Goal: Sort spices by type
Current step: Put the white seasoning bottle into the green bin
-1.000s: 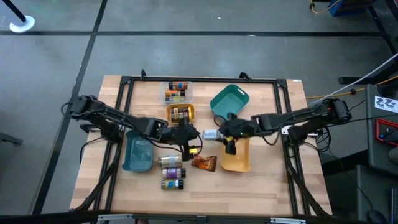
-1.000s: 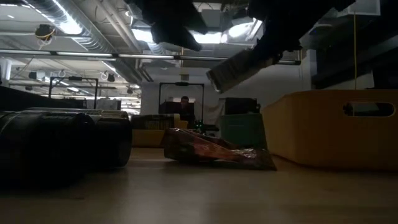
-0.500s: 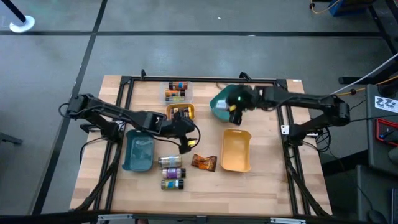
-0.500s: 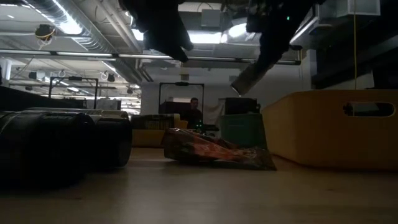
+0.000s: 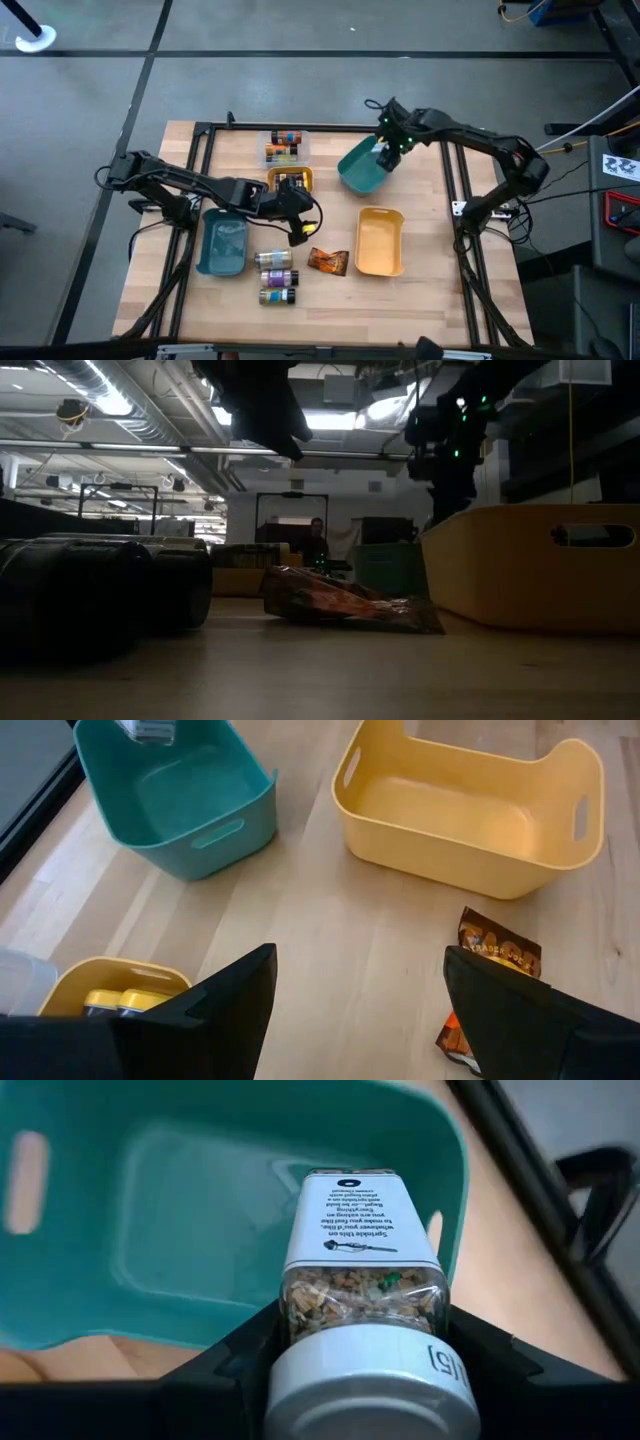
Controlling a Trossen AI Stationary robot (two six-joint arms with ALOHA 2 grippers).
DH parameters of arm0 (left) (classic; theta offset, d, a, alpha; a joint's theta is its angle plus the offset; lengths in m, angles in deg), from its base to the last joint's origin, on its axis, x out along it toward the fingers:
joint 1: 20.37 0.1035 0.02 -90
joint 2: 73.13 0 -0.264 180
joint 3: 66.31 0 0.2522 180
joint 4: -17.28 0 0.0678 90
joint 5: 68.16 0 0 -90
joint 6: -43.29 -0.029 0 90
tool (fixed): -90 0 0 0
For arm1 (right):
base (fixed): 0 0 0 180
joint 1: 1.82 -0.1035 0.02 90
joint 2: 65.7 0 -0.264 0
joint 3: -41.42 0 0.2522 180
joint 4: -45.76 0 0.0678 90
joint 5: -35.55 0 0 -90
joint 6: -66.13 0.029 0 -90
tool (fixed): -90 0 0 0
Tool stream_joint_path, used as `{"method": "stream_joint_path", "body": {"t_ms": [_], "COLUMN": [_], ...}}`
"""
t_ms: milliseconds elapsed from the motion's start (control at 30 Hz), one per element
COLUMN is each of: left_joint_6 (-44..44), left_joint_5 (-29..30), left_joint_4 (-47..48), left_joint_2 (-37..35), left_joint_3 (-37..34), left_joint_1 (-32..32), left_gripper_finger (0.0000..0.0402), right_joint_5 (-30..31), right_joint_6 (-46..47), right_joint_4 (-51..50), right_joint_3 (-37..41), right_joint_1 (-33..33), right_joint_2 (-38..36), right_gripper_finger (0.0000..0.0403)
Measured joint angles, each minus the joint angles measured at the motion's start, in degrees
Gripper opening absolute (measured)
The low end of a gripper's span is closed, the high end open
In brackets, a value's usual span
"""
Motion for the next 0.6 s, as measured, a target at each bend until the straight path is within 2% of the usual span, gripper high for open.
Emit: {"method": "stream_joint_path", "body": {"t_ms": [300, 600], "left_joint_6": [0.14, 0.16], "left_joint_5": [0.00, 0.01], "left_joint_4": [-0.02, -0.04], "left_joint_2": [0.00, 0.02], "left_joint_3": [0.00, 0.00], "left_joint_1": [0.00, 0.00], "left_gripper_finger": [0.0269, 0.0269], "right_joint_5": [-3.45, -3.45], "right_joint_6": [-0.10, -0.21], "right_joint_4": [-1.71, -0.08], "right_joint_3": [0.02, -0.11], "right_joint_1": [3.32, 3.15], "right_joint_2": [7.99, 10.26], "right_gripper_finger": [0.0209, 0.0210]}}
